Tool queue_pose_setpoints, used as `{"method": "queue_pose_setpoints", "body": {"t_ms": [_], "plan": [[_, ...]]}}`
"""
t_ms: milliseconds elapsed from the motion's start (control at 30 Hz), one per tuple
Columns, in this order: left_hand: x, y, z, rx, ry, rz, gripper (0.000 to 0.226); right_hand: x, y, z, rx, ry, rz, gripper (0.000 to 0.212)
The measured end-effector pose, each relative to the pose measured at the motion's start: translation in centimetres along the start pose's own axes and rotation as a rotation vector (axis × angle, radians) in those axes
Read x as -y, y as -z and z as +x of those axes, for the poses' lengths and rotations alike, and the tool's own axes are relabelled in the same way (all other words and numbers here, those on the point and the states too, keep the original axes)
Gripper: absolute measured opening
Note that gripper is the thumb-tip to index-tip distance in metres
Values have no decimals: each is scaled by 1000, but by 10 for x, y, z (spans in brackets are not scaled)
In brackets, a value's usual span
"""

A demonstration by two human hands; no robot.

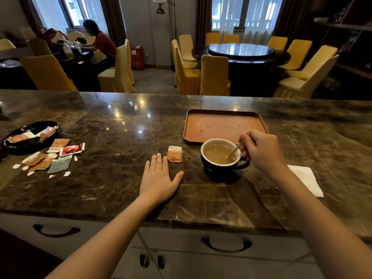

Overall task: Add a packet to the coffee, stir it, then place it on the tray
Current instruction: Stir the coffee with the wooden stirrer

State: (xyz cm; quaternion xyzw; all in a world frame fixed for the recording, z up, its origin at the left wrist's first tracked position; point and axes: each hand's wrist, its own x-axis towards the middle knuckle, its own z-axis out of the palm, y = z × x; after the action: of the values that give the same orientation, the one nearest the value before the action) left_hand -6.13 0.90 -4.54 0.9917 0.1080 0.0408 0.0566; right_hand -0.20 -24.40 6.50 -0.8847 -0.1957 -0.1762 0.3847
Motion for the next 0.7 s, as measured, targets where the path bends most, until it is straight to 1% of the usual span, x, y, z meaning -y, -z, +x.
{"method": "queue_pose_setpoints", "body": {"t_ms": [200,333,433,500,567,700], "plan": [[0,0,0,-10,-2,9,86,1,-23,-8,-69,-101,160,20],[1,-1,1,-15,-4,6,87,5,-25,-18,-12,-113,210,17],[2,-3,1,-19,-7,9,88,6,-13,-18,74,-104,227,16],[2,-3,2,-18,-2,6,89,7,-2,-13,115,-80,189,18],[2,-3,1,-12,0,4,89,8,7,-8,125,-47,86,22],[1,-1,1,-8,-2,1,88,8,13,1,83,-4,-42,25]]}}
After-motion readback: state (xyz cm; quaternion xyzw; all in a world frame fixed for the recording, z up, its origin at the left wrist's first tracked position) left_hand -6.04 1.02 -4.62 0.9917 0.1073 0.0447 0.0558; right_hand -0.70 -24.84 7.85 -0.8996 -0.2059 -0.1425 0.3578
